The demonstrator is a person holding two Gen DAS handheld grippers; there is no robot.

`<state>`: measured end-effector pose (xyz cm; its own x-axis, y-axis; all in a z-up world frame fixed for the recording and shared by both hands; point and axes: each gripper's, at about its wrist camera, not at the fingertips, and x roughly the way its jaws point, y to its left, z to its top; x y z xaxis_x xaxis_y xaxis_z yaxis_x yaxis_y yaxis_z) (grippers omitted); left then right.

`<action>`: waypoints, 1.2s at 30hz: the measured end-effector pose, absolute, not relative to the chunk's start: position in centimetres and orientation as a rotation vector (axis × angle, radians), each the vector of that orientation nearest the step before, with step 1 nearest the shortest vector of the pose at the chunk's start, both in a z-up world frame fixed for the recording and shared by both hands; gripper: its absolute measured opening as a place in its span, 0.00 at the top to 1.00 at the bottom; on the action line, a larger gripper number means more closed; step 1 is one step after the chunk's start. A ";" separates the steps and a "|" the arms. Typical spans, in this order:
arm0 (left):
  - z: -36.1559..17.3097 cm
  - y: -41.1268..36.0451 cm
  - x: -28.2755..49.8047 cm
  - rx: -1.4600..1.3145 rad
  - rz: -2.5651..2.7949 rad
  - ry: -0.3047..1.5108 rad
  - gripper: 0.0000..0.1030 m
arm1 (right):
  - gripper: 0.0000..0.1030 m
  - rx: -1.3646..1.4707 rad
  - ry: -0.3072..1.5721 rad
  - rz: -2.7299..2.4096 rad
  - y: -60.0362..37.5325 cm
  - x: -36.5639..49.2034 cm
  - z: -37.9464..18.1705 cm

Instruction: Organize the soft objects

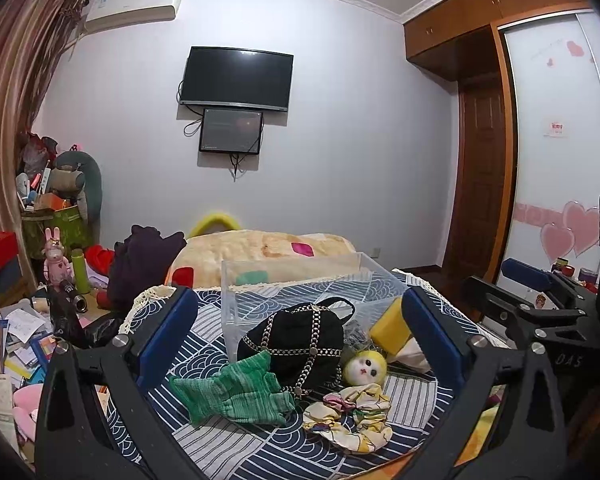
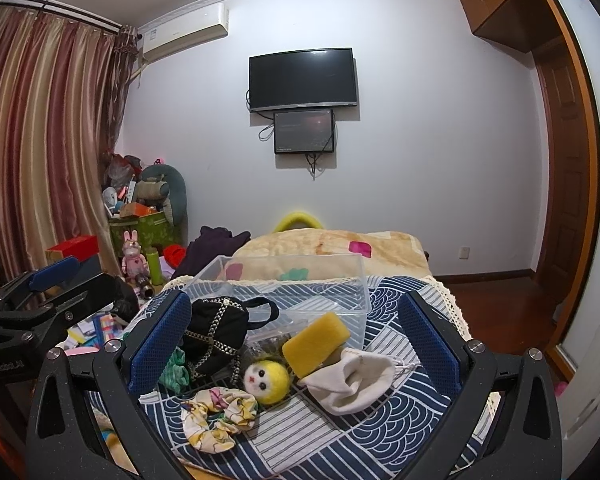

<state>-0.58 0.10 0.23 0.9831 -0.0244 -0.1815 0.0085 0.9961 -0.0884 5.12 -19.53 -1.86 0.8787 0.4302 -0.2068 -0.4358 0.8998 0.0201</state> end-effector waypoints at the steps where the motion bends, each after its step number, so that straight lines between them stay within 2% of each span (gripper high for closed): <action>1: 0.2 0.1 -0.6 -0.087 -0.016 0.183 0.00 | 0.00 -0.026 0.210 0.453 -19.5 5.1 -1.9; 22: -0.6 0.8 0.5 -0.135 -0.052 0.222 0.00 | 0.01 -0.013 0.230 0.483 -19.5 5.8 -2.5; 24: -0.9 1.2 0.9 -0.154 -0.053 0.237 0.06 | 0.07 -0.014 0.240 0.481 -19.5 6.1 -2.8; 25: -1.0 1.4 1.1 -0.157 -0.048 0.245 0.17 | 0.11 -0.014 0.250 0.482 -19.5 6.3 -2.9; 26: -1.3 1.6 1.5 -0.155 -0.034 0.266 0.20 | 0.12 -0.011 0.264 0.481 -19.5 6.7 -3.1; 31: -3.0 2.9 3.0 -0.171 0.012 0.329 0.20 | 0.21 0.029 0.355 0.482 -19.8 8.8 -4.4; 36: -5.3 4.5 4.7 -0.195 0.039 0.417 0.20 | 0.21 0.041 0.421 0.464 -19.9 10.4 -5.7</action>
